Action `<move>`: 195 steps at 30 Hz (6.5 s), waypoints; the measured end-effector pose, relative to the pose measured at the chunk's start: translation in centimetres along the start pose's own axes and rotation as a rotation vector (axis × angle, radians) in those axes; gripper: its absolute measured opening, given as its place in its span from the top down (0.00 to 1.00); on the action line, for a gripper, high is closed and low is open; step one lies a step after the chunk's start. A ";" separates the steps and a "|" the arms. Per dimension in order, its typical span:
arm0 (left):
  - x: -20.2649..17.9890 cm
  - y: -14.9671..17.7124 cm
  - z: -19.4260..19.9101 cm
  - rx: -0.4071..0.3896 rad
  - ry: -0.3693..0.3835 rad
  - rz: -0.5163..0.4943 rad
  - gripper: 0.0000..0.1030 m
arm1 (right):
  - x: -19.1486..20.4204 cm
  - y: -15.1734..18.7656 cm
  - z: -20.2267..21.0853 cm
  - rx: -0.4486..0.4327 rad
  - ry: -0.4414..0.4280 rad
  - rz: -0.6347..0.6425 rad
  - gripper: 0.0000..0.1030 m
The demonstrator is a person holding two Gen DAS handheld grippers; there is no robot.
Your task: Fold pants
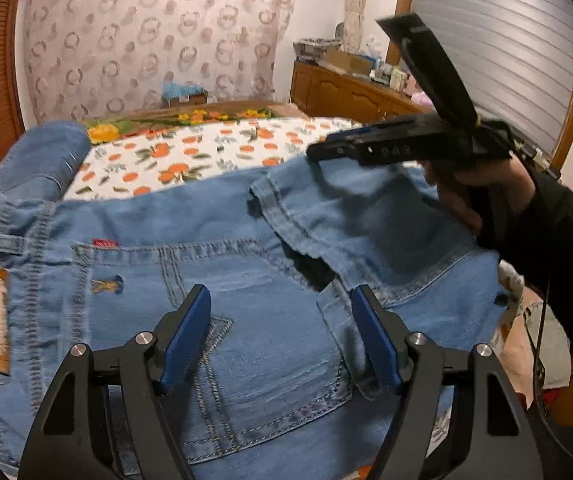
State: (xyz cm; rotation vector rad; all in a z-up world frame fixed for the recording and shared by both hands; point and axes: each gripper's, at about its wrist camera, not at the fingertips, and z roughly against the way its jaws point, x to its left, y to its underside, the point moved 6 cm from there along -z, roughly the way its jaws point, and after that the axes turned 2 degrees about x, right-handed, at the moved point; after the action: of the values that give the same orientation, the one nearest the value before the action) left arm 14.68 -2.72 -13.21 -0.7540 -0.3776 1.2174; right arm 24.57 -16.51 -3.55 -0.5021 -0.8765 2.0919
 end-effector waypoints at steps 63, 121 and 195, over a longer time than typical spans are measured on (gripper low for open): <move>11.0 3.3 16.6 -0.209 -0.146 0.160 0.90 | 13.9 -10.1 3.7 -0.406 -0.189 0.129 0.95; 14.3 6.0 8.5 -0.027 -0.327 0.204 0.25 | 2.7 -4.7 -2.6 -0.048 0.040 -0.077 0.79; -1.3 0.2 1.1 0.000 -0.118 -0.055 0.20 | -3.4 18.4 18.0 -0.149 0.217 -0.341 0.63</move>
State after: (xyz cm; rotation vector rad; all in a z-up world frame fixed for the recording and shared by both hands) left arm 13.43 -3.61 -12.38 -0.6695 -0.4924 1.2131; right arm 6.20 -34.85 -4.48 -0.5999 -0.9222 1.6392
